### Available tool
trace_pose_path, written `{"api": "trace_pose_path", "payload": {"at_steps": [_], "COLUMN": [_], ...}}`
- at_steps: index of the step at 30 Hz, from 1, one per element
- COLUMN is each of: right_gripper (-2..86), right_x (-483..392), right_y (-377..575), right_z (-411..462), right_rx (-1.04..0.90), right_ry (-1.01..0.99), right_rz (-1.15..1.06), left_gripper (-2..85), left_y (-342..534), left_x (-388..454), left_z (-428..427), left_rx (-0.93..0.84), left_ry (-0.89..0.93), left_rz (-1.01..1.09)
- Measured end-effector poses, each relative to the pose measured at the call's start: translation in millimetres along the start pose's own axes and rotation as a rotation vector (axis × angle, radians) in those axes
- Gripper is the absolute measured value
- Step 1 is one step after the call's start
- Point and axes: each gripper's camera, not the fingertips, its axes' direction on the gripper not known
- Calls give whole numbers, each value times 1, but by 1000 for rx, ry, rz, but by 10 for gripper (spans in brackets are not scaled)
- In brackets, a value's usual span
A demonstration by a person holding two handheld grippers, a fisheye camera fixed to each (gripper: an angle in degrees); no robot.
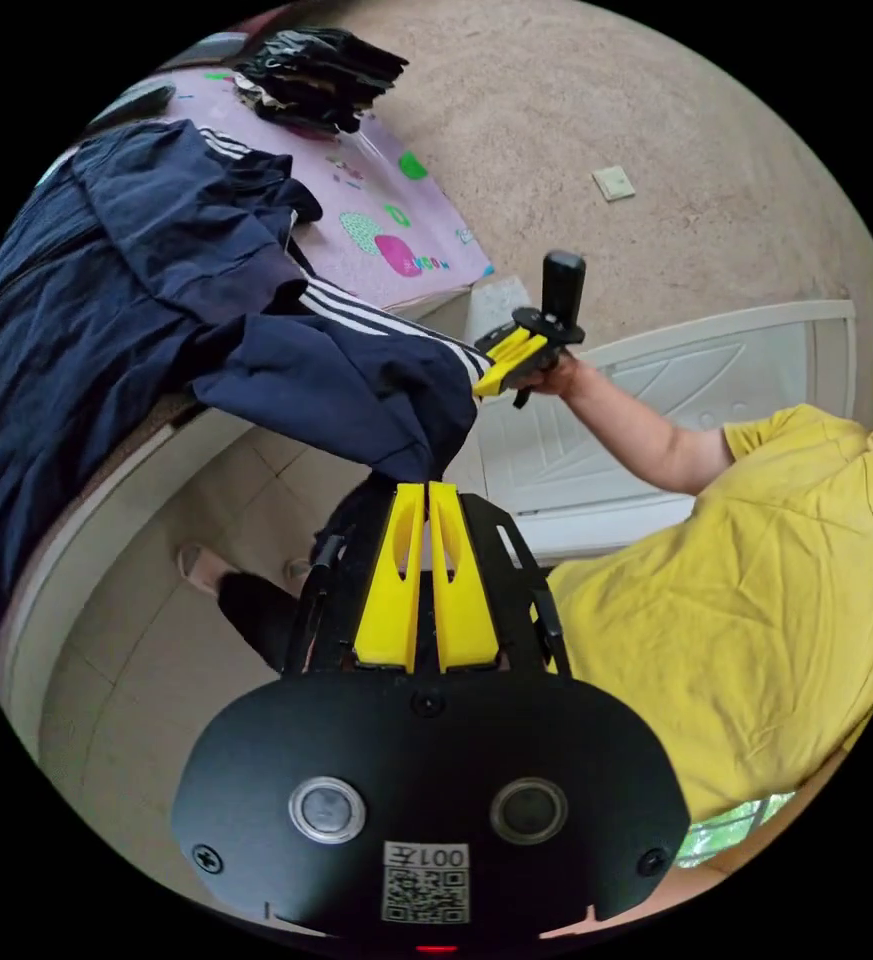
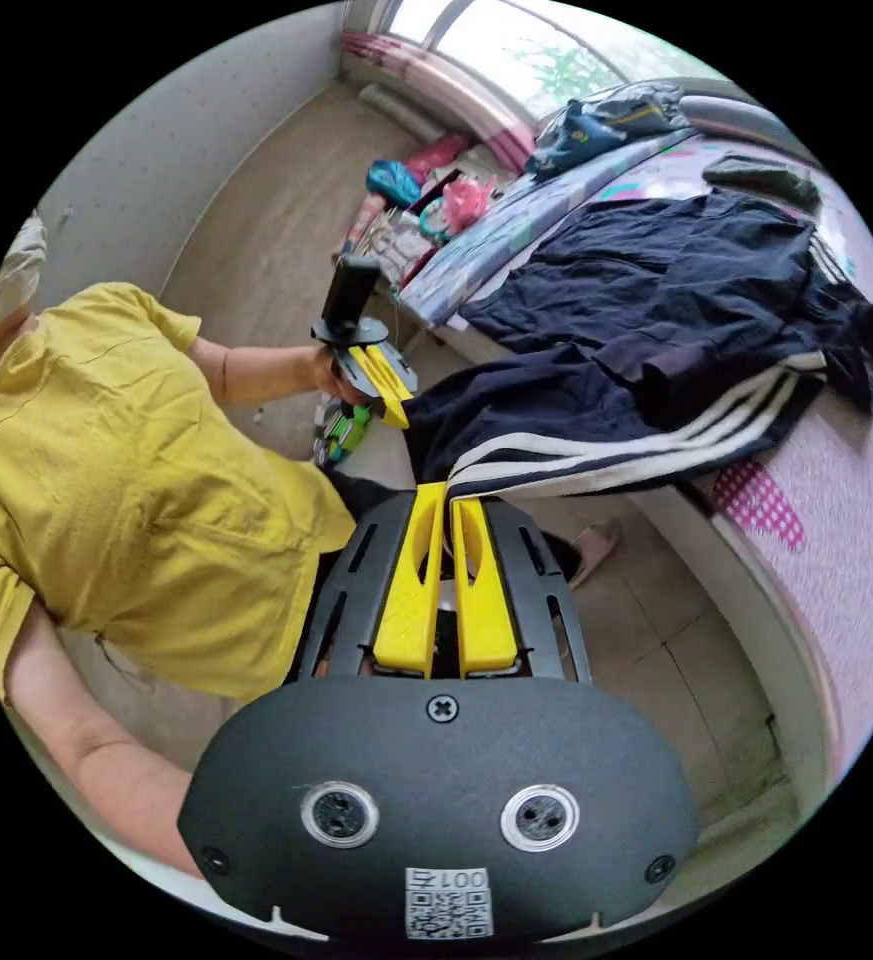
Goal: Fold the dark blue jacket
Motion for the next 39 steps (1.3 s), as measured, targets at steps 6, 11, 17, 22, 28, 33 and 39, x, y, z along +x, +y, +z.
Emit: {"api": "trace_pose_path", "payload": {"at_steps": [6,11,17,22,28,33,39], "right_gripper": [5,8,33,43,44,69,69], "right_x": [122,289,313,318,288,289,314], "right_y": [-131,-152,-131,-83,-28,-6,-7], "right_z": [-56,-71,-57,-61,-45,10,69], "right_rx": [72,332,419,527,319,47,-28], "right_ry": [-261,-34,-2,-99,-40,49,14], "right_rz": [95,717,702,709,669,605,491], "left_gripper": [-12,-11,-11,-11,-12,-12,-11], "left_y": [-119,-188,-220,-218,-226,-234,-238], "left_x": [-54,-208,-262,-274,-277,-264,-239], "left_z": [-100,-172,-202,-212,-217,-218,-221], "left_rx": [3,273,196,106,121,147,183], "left_ry": [232,455,384,401,386,319,208], "left_rz": [-17,-564,-675,-714,-767,-789,-845]}}
